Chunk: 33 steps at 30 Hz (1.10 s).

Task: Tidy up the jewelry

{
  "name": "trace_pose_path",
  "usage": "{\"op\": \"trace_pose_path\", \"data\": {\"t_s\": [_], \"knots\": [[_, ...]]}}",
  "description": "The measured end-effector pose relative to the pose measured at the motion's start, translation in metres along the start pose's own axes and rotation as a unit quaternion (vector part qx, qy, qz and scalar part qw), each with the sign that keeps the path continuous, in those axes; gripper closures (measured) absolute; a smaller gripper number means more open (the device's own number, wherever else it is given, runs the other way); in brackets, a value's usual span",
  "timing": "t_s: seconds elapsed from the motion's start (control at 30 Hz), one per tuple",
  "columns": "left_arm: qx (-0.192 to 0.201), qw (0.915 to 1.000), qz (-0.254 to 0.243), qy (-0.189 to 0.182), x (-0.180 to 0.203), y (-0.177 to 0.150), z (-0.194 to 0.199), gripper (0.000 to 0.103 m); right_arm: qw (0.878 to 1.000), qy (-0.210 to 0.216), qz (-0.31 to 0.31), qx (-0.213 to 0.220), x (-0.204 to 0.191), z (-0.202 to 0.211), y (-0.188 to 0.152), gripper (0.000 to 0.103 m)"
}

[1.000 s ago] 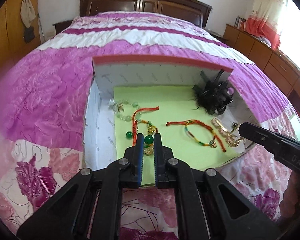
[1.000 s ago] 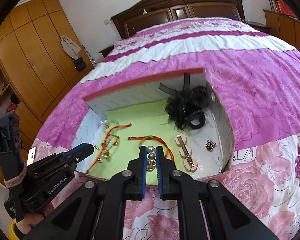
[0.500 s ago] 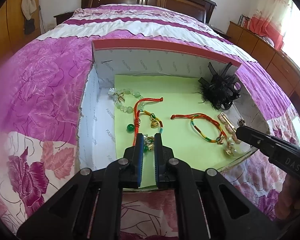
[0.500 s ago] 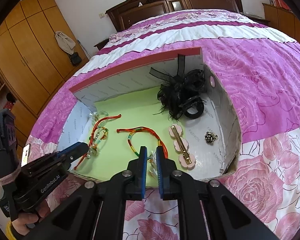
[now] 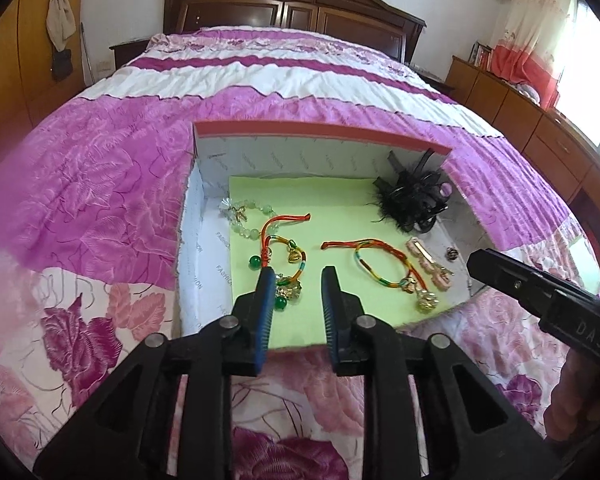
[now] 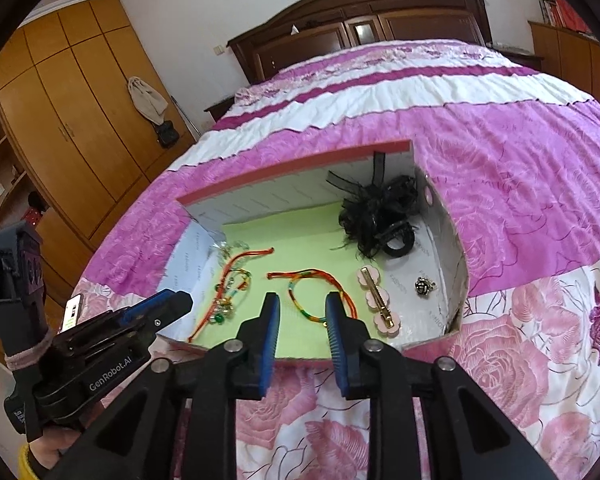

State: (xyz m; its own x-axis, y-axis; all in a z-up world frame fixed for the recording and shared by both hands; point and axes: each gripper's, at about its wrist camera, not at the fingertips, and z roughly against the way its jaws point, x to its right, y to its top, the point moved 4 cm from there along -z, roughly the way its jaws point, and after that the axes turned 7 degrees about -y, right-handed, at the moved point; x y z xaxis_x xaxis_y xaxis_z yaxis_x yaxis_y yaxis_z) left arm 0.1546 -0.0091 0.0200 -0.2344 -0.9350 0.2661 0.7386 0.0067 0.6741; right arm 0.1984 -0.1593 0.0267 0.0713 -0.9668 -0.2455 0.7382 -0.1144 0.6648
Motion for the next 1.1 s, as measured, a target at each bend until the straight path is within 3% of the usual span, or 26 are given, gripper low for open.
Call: {"op": "trace_pose_path", "data": {"t_s": [0.27,0.6,1.1], "knots": [[0.020,0.9998,0.001,0.003,0.008,-0.008,0.030,0.076,1.000,-0.003,0.007,0.022,-0.007,0.034,-0.011,0.070],[0.038,0.9991,0.000,0.019,0.015,-0.030,0.051,0.067,0.998,-0.017,0.032,0.058,-0.011,0.069,-0.038,0.056],[0.050,0.9979,0.000,0.042,0.016,-0.062,0.045,0.062,0.993,-0.048,0.047,0.093,-0.002,0.071,-0.076,0.039]]}}
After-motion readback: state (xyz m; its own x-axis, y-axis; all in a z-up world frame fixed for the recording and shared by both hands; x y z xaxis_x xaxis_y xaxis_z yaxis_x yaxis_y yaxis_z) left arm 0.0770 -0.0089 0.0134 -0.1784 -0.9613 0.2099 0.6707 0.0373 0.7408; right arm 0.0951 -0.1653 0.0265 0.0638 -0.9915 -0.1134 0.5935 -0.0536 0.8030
